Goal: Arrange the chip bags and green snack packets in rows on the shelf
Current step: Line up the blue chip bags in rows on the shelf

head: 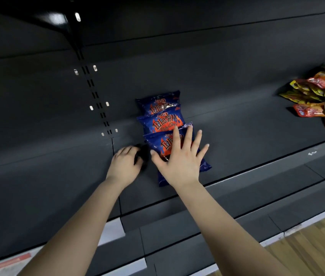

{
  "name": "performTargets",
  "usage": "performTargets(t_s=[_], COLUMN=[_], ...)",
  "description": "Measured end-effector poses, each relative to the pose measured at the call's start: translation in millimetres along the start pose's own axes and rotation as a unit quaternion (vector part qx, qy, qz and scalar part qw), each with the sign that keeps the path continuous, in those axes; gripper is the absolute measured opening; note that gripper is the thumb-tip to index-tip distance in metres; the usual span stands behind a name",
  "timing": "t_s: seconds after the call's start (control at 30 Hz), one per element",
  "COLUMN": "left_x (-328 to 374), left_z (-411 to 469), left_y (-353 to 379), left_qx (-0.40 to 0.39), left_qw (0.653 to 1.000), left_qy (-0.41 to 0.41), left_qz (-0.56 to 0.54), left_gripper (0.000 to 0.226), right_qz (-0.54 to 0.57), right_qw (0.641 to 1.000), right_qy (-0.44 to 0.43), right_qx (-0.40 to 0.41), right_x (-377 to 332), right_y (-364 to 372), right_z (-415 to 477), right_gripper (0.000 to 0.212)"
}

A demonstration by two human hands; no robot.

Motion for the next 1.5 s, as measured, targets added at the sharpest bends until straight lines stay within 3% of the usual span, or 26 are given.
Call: performTargets(t_s=[0.17,0.33,0.5,0.73,0.93,1.2,1.5], left_x=[-12,-48,-102,-218,-327,-435,-505], left_z=[-17,-36,-65,-145,-244,-366,-448], left_y=[-6,-18,-49,-94,-123,-164,-166], left_qx=[-0.01,-0.03,0.016,0.048,0.044,0.067,0.054], left_qw=[1.0,0.999,0.998,0.984,0.961,0.937,0.918], left_qy=[0.02,-0.026,-0.05,-0.155,-0.261,-0.333,-0.379], left_qz=[0.015,0.034,0.044,0.078,0.081,0.085,0.102], left_gripper=[0.042,0.042,0.031,0.033,0.037,0.034,0.034], right_qz=[0.072,0.131,0.154,0.157,0.188,0.236,0.286], right_qw=[0.986,0.979,0.971,0.945,0.913,0.871,0.837], right_qy=[-0.124,-0.155,-0.134,-0.183,-0.249,-0.311,-0.334], right_qx=[0.081,-0.015,-0.123,-0.22,-0.265,-0.3,-0.325], right_x=[-44,-103,-144,-242,-342,-469,-535], right_y=[-18,6,49,111,157,210,255], right_z=[-6,-26,-48,-102,-171,-272,-346], right_gripper=[0.066,0.062,0.056,0.053,0.049,0.045,0.042])
Point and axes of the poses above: each hand's wrist, its own z-axis towards the middle knuckle, its own y-axis out of the palm, x = y × z, the point moved 7 cm from there along z, towards the middle knuckle, and after that the axes turned 13 degrees about z, right-handed, at the moved point
